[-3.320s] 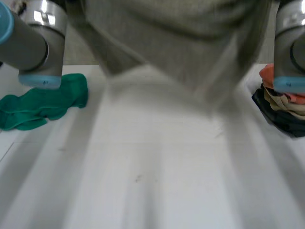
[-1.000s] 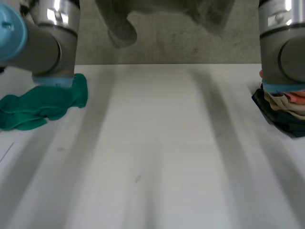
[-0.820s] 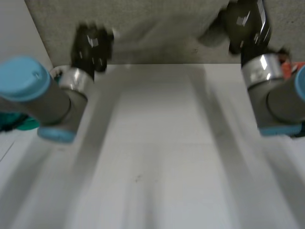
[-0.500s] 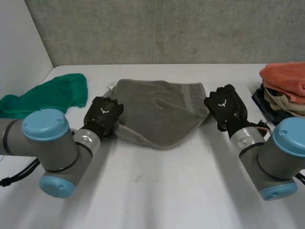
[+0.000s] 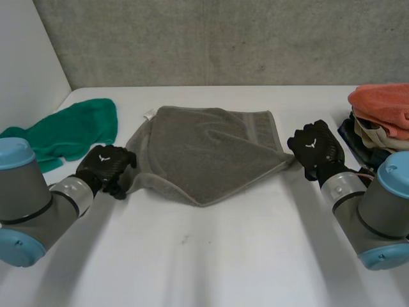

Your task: Fold the laundry.

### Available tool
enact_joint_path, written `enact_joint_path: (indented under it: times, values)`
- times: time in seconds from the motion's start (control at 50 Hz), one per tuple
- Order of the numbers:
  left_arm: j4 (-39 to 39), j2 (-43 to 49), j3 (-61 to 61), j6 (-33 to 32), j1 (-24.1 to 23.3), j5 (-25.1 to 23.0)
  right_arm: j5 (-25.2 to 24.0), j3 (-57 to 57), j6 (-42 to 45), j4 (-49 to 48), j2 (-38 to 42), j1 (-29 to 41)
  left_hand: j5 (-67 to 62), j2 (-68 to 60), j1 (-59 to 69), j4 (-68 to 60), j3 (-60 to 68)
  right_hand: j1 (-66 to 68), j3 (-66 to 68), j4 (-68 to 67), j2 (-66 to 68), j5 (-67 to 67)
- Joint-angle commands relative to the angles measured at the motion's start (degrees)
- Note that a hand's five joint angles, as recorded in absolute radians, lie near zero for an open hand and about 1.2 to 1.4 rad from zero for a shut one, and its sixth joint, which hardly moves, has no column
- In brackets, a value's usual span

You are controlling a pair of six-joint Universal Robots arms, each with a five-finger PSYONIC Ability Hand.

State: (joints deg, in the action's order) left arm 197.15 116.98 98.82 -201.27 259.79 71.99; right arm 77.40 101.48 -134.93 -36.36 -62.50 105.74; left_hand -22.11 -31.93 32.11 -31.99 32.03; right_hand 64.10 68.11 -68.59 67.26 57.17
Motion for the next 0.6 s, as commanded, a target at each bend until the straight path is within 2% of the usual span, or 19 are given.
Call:
enact_joint_path:
  times: [0.02,0.26,0.3,0.36,0.4,0.48,0.5,0.54,0.56,0.6]
  values:
    - [0.1,3.2,-3.8,3.9,-0.9,0.4,0.1,0.4,0.0,0.0,0.0,0.2,-16.4,-16.6,16.4,-16.5,16.5,15.9,11.9,-11.4,12.7,12.8]
    - [-6.0,12.7,-13.1,3.8,-5.2,0.8,0.1,0.0,0.1,0.0,-0.1,-0.6,-18.1,-18.3,18.1,-18.3,18.2,15.9,11.9,-11.4,12.7,12.8]
    - [-6.9,12.9,-14.6,3.6,-5.8,1.0,0.1,0.2,0.5,0.1,-0.1,-0.6,-26.0,-26.2,26.0,-26.1,26.1,15.9,11.9,-11.4,12.7,12.8]
    - [-6.8,12.9,-15.8,3.8,-5.8,2.0,-0.6,0.4,0.5,0.9,-0.3,-1.0,-47.8,-48.0,47.8,-47.9,47.9,15.9,11.9,-11.4,12.7,12.8]
    - [-6.7,12.8,-15.8,3.8,-5.8,3.1,-1.1,0.3,0.5,2.4,-0.8,-1.1,-47.9,-48.1,47.9,-48.0,48.0,15.9,11.9,-11.4,12.7,12.8]
    - [-6.3,11.5,-15.1,3.2,-5.5,6.5,-6.5,-0.5,1.6,9.6,-2.6,-1.9,-47.9,-48.1,47.9,-48.0,48.0,15.9,11.9,-11.4,12.7,12.8]
    - [-6.3,10.6,-15.0,3.2,-5.6,6.9,-10.0,-0.9,2.6,12.9,-3.3,-3.2,-47.9,-48.1,47.9,-48.0,48.0,-1.4,-5.4,5.9,-4.5,-4.4]
    - [-6.3,9.5,-14.6,3.2,-5.8,7.0,-12.3,-1.6,4.0,16.3,-4.3,-5.4,-47.9,-48.1,47.9,-48.0,48.0,-31.2,-35.2,35.7,-34.3,-34.2]
    - [-6.3,9.0,-14.3,3.2,-5.8,7.0,-13.3,-2.0,4.4,17.9,-4.9,-6.5,-47.9,-48.1,47.9,-48.0,48.0,-38.8,-42.8,43.3,-42.0,-41.9]
    - [-6.3,6.4,-12.3,3.2,-5.7,6.9,-14.0,-3.3,3.9,23.2,-7.9,-9.8,-47.9,-48.1,47.9,-48.0,48.0,-45.9,-49.9,50.4,-49.1,-49.0]
